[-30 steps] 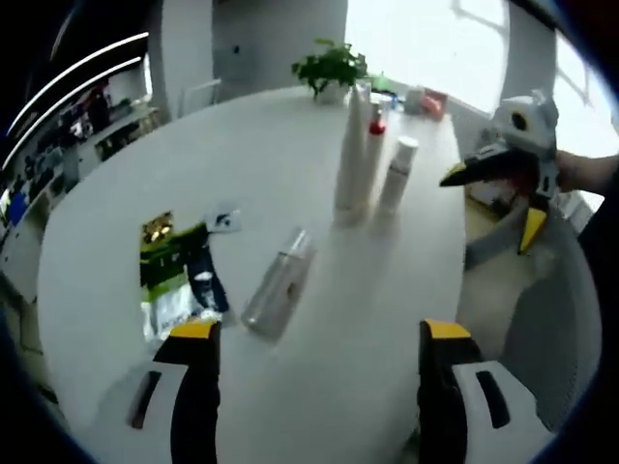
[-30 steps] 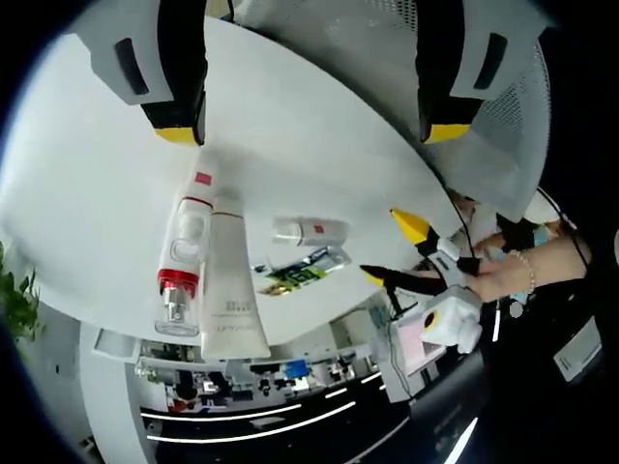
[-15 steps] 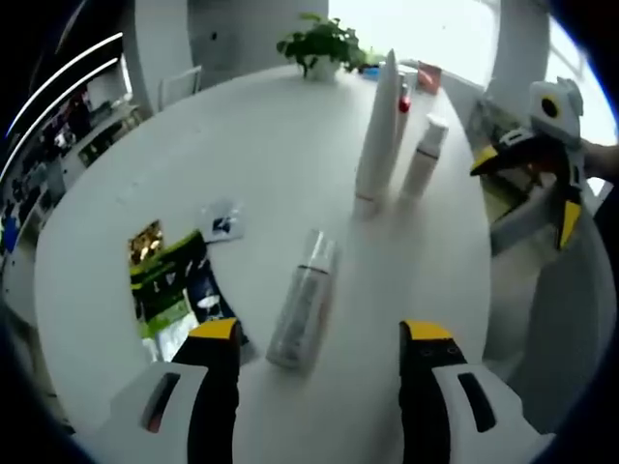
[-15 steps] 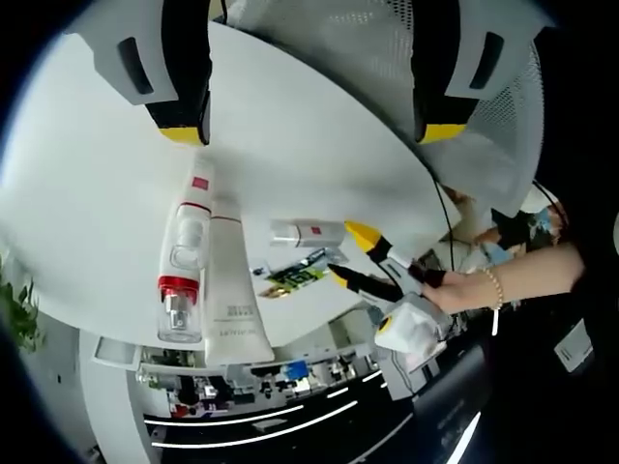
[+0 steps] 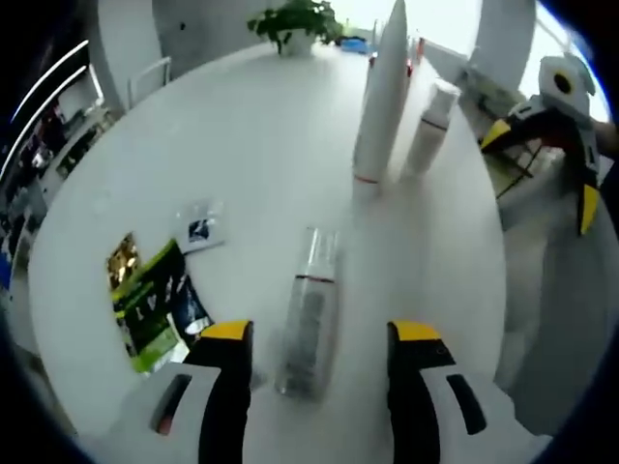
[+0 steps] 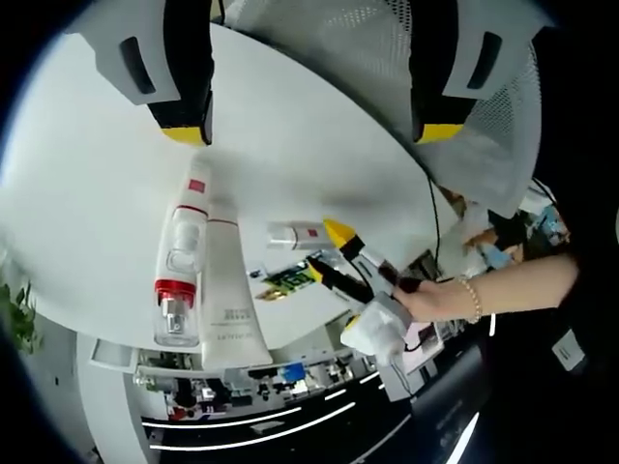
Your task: Arrange the skincare products in the storage area until every visible bottle or jar stands upright without overlapping.
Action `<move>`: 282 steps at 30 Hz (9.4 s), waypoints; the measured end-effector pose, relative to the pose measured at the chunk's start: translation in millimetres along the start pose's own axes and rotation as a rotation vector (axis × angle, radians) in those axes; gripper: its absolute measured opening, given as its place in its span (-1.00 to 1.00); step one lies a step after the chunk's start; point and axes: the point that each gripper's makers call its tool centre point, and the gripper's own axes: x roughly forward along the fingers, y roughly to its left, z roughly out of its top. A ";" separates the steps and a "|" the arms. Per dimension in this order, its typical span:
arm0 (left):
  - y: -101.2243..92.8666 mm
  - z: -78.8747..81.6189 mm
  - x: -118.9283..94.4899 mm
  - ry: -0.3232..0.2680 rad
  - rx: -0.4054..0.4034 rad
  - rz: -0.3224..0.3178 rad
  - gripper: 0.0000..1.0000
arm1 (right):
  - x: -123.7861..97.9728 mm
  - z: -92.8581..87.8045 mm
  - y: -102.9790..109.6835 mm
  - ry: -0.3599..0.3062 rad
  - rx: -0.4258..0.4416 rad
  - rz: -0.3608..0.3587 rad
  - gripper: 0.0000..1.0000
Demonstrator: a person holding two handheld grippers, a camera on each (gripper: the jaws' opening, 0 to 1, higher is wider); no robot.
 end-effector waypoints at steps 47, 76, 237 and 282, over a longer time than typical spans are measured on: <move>-1.6 -3.9 11.9 0.121 0.025 -0.043 -0.51 | 0.1 0.0 0.2 0.000 -0.021 0.018 0.59; -67.8 31.5 -71.8 -0.319 -0.236 -0.279 -0.51 | -1.6 34.7 27.8 -0.063 -0.085 0.158 0.34; -101.6 121.2 41.4 -0.331 0.200 -0.171 -0.52 | -33.8 72.3 -63.1 0.019 -0.479 0.095 -0.21; -95.3 93.8 0.8 -0.347 -0.004 -0.095 -0.18 | -34.3 58.2 -34.5 -0.004 -0.340 0.059 0.06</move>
